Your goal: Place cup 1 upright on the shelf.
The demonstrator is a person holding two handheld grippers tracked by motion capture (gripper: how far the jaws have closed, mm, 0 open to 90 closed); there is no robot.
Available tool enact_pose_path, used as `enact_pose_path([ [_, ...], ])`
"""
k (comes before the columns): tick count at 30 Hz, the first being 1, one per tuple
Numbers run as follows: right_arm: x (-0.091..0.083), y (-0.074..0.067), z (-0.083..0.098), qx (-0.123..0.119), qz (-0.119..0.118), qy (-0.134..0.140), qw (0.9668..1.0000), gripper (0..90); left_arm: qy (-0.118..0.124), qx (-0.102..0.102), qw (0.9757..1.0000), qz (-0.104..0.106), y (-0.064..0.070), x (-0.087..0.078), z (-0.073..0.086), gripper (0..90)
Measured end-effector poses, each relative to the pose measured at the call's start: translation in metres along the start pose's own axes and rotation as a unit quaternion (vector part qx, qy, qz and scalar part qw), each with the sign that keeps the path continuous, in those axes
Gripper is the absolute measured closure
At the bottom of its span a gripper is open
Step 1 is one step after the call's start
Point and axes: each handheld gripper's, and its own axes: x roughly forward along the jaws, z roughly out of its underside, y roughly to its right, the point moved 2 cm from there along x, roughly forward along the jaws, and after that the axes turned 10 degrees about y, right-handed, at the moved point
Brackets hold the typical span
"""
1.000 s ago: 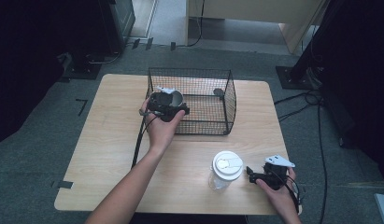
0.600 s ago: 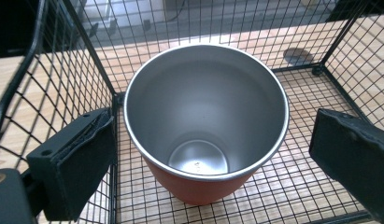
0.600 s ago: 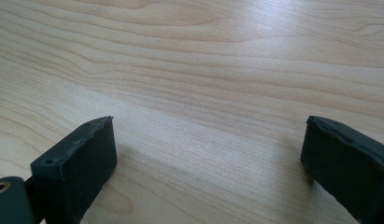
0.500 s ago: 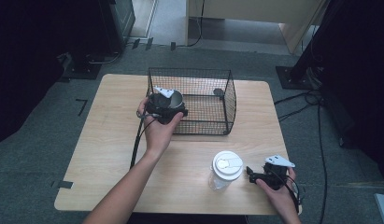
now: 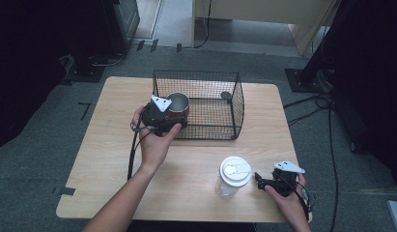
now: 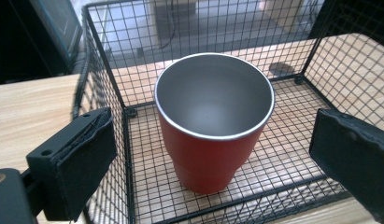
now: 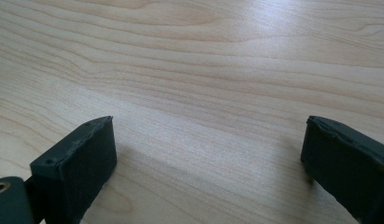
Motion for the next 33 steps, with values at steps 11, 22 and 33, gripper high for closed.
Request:
enact_pose_path([
  [11, 0.0, 0.0, 0.0, -0.001, 0.0, 0.0, 1.0, 3.2, 0.022, -0.007, 0.9997, 0.012, -0.024, -0.03, 0.009, 1.4],
  [22, 0.0, 0.0, 0.0, 0.0, 0.0, 0.0, 1.0, 3.2, 0.032, -0.017, 0.9992, 0.016, -0.042, -0.055, 0.021, 1.4],
  [33, 0.0, 0.0, 0.0, -0.001, 0.0, 0.0, 1.0, 3.2, 0.035, -0.032, 0.9987, 0.019, -0.062, -0.078, 0.046, 1.4],
])
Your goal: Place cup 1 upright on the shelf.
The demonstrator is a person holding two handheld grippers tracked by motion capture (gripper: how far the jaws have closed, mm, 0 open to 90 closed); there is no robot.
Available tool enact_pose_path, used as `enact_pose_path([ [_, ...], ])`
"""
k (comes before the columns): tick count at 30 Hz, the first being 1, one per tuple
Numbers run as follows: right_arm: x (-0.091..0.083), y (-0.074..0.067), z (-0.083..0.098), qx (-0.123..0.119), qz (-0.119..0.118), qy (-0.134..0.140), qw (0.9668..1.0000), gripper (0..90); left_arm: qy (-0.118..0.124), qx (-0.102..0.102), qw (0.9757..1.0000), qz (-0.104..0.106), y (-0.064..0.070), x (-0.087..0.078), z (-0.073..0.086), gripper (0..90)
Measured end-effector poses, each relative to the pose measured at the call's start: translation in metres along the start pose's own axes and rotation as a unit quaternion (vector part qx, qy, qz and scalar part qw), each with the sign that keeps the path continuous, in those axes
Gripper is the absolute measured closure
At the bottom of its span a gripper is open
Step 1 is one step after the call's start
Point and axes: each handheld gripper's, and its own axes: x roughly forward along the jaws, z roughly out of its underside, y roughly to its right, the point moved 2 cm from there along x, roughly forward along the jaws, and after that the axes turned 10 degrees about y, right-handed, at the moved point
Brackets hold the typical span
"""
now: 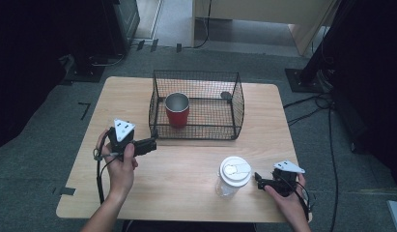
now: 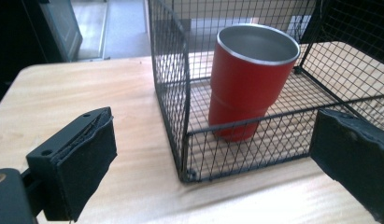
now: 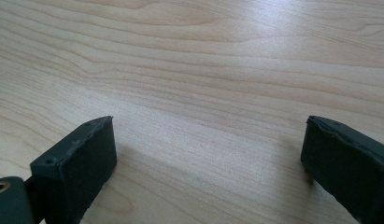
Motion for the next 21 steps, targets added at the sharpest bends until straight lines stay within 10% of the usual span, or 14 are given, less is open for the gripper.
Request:
enact_pose_path([
  [21, -0.002, -0.001, 0.001, -0.001, -0.002, 0.001, 1.0, 3.1, -0.044, -0.011, 0.9979, -0.047, -0.053, -0.027, 0.065, 1.4],
])
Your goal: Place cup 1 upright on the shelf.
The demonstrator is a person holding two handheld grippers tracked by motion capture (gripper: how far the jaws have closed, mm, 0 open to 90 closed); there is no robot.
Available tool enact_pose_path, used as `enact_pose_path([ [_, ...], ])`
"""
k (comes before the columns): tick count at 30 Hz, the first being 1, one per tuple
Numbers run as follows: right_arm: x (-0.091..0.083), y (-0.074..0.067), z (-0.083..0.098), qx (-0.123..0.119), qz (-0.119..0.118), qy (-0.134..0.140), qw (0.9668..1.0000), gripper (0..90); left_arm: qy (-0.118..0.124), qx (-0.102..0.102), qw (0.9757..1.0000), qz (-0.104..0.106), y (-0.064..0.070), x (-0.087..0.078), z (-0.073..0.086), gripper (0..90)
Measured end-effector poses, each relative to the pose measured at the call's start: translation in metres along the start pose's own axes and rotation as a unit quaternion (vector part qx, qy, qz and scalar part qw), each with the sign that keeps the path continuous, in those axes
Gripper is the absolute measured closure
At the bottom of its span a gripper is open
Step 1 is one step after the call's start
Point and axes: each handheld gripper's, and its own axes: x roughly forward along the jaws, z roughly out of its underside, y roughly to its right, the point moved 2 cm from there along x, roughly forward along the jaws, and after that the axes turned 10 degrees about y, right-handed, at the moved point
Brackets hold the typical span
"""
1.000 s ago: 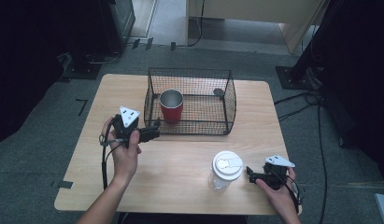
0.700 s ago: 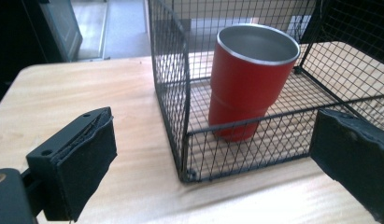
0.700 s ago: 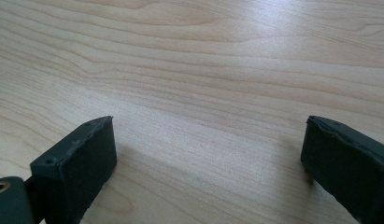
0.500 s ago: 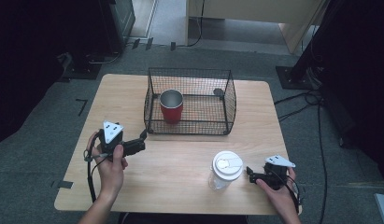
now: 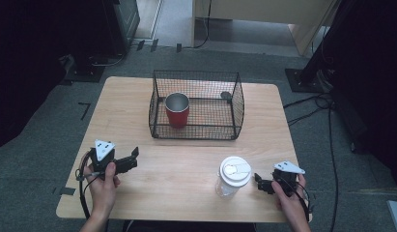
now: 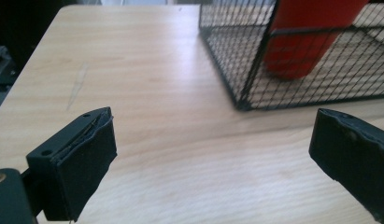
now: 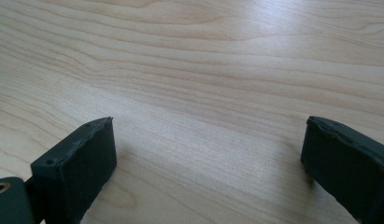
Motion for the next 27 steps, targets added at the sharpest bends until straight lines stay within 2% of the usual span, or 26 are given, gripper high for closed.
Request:
enact_pose_path([
  [7, -0.007, 0.002, 0.001, 0.005, 0.013, 0.025, 0.9996, 3.1, -0.026, 0.005, 0.9993, -0.027, -0.02, 0.0, 0.023, 1.4],
  [10, -0.011, 0.002, -0.001, 0.01, 0.008, 0.036, 0.9992, 3.1, -0.037, 0.002, 0.9985, -0.04, -0.027, 0.0, 0.034, 1.4],
  [13, -0.02, 0.0, -0.004, 0.007, 0.007, 0.053, 0.9986, 3.1, -0.045, -0.001, 0.9981, -0.043, -0.032, 0.0, 0.041, 1.4],
  [20, -0.041, -0.01, -0.014, 0.0, -0.016, 0.089, 0.9959, 3.1, -0.071, 0.0, 0.9965, -0.044, -0.034, -0.001, 0.055, 1.4],
  [27, -0.052, -0.027, -0.024, -0.015, -0.051, 0.11, 0.9925, 3.1, -0.087, 0.002, 0.9951, -0.048, -0.04, -0.006, 0.058, 1.4],
])
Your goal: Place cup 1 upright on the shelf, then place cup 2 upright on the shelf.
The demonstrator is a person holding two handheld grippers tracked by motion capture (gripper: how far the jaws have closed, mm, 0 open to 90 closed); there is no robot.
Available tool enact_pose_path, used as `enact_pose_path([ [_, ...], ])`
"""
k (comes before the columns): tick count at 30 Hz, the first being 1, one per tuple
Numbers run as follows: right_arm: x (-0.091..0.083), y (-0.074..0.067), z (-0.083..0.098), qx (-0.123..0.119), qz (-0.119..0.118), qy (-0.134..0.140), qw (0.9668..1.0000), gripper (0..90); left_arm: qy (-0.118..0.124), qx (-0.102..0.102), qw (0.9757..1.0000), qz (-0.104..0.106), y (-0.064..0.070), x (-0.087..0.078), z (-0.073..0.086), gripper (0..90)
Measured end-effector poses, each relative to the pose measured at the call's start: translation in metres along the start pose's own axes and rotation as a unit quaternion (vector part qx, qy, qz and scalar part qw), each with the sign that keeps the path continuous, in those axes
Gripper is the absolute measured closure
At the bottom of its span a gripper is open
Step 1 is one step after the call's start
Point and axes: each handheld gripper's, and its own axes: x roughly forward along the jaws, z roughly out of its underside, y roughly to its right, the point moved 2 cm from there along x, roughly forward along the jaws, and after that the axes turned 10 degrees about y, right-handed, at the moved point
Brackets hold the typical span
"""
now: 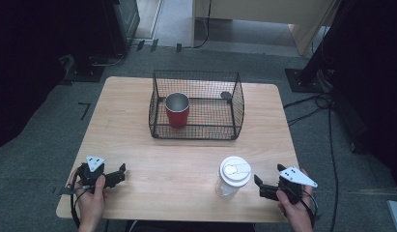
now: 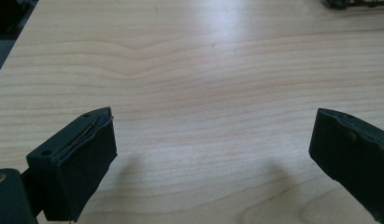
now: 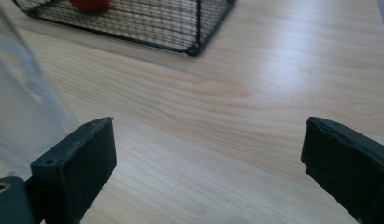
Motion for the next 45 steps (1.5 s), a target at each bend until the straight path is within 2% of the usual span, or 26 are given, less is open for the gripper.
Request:
enact_pose_path([
  [5, -0.009, -0.013, -0.01, -0.01, -0.03, 0.014, 0.9994, 3.1, -0.021, 0.001, 0.9998, -0.001, -0.002, 0.003, 0.001, 1.4],
  [10, -0.019, -0.028, -0.021, -0.014, -0.062, 0.029, 0.9976, 3.1, -0.049, 0.016, 0.9986, 0.007, 0.001, 0.007, 0.001, 1.3],
  [18, -0.025, -0.043, -0.03, -0.009, -0.102, 0.042, 0.9938, 3.1, -0.049, 0.017, 0.9986, 0.009, 0.001, 0.007, 0.001, 1.4],
  [25, -0.025, -0.052, -0.03, -0.011, -0.134, 0.04, 0.9901, 3.0, -0.05, 0.019, 0.9985, 0.013, 0.001, 0.007, 0.001, 1.4],
  [36, -0.011, -0.07, -0.025, -0.011, -0.164, 0.027, 0.986, 3.0, -0.05, 0.019, 0.9985, 0.013, 0.001, 0.007, 0.001, 1.4],
  [41, -0.004, -0.076, -0.026, -0.008, -0.172, 0.032, 0.9846, 3.1, -0.05, 0.019, 0.9985, 0.013, 0.001, 0.007, 0.001, 1.4],
  [45, 0.001, -0.08, -0.024, -0.003, -0.171, 0.03, 0.9849, 3.7, -0.05, 0.019, 0.9985, 0.013, 0.001, 0.007, 0.001, 1.4],
])
